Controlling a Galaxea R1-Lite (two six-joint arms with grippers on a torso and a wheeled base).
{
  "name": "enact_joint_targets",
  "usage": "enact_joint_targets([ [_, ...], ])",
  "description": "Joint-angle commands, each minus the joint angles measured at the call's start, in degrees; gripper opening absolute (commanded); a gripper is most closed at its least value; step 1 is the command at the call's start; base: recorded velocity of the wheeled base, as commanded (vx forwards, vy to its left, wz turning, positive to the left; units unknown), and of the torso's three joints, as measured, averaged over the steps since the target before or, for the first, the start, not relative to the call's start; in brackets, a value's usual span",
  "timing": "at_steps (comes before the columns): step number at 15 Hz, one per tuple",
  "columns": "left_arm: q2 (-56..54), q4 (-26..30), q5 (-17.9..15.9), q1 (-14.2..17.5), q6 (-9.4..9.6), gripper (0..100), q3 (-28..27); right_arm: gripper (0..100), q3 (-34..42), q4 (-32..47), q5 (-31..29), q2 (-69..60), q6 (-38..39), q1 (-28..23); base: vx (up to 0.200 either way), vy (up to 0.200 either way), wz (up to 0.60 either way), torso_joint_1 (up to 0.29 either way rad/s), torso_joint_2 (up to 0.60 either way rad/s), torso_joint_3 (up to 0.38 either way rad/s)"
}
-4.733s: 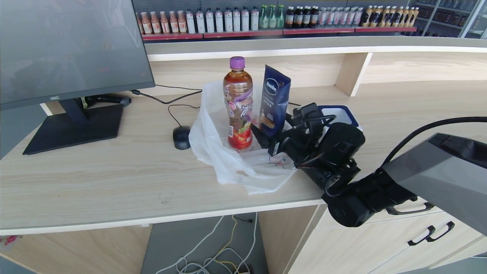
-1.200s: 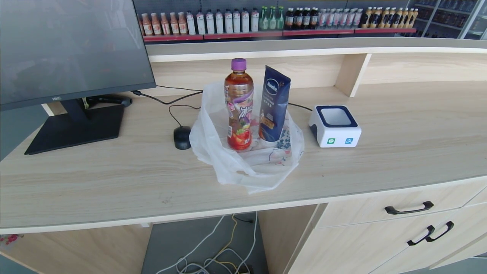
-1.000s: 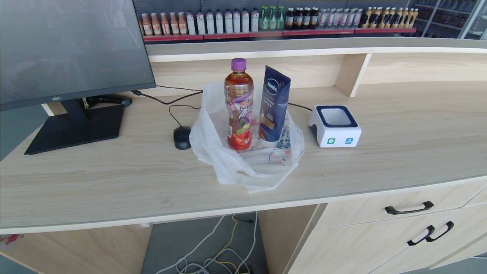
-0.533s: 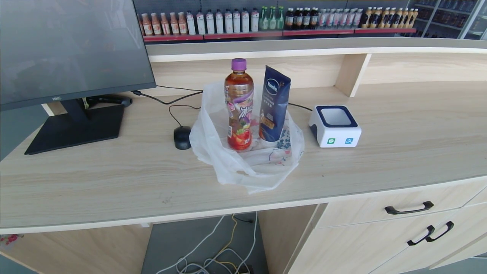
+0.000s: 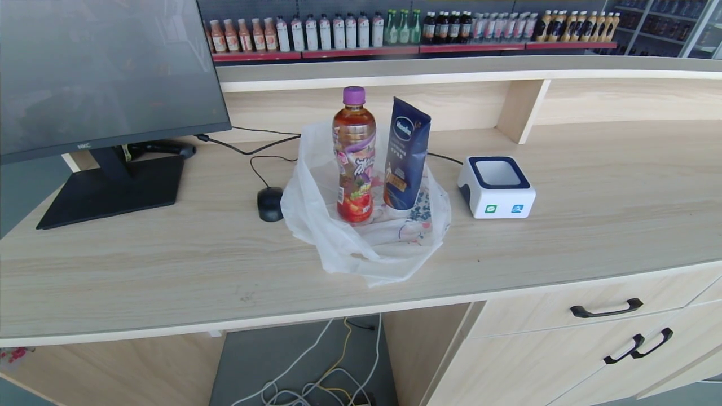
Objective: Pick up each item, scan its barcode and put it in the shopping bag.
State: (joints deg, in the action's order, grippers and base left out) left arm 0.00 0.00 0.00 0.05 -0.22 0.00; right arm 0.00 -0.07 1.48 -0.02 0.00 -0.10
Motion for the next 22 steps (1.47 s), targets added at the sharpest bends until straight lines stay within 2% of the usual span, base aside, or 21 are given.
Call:
enact_joint_targets([
  [1,0.0,0.0,0.0,0.04,0.04,100,0.0,100,0.0,-0.01,0.02,0.02,0.09,0.01,0.0,0.0,0.0,0.0,0.0,0.0],
  [9,0.0,0.0,0.0,-0.05,0.57,100,0.0,100,0.0,-0.01,-0.07,0.02,0.35,0.01,0.0,0.0,0.0,0.0,0.0,0.0],
  [22,0.0,0.0,0.0,0.04,0.31,100,0.0,100,0.0,-0.01,-0.07,0.02,0.35,0.01,-0.015,0.0,0.0,-0.006,0.0,0.001],
])
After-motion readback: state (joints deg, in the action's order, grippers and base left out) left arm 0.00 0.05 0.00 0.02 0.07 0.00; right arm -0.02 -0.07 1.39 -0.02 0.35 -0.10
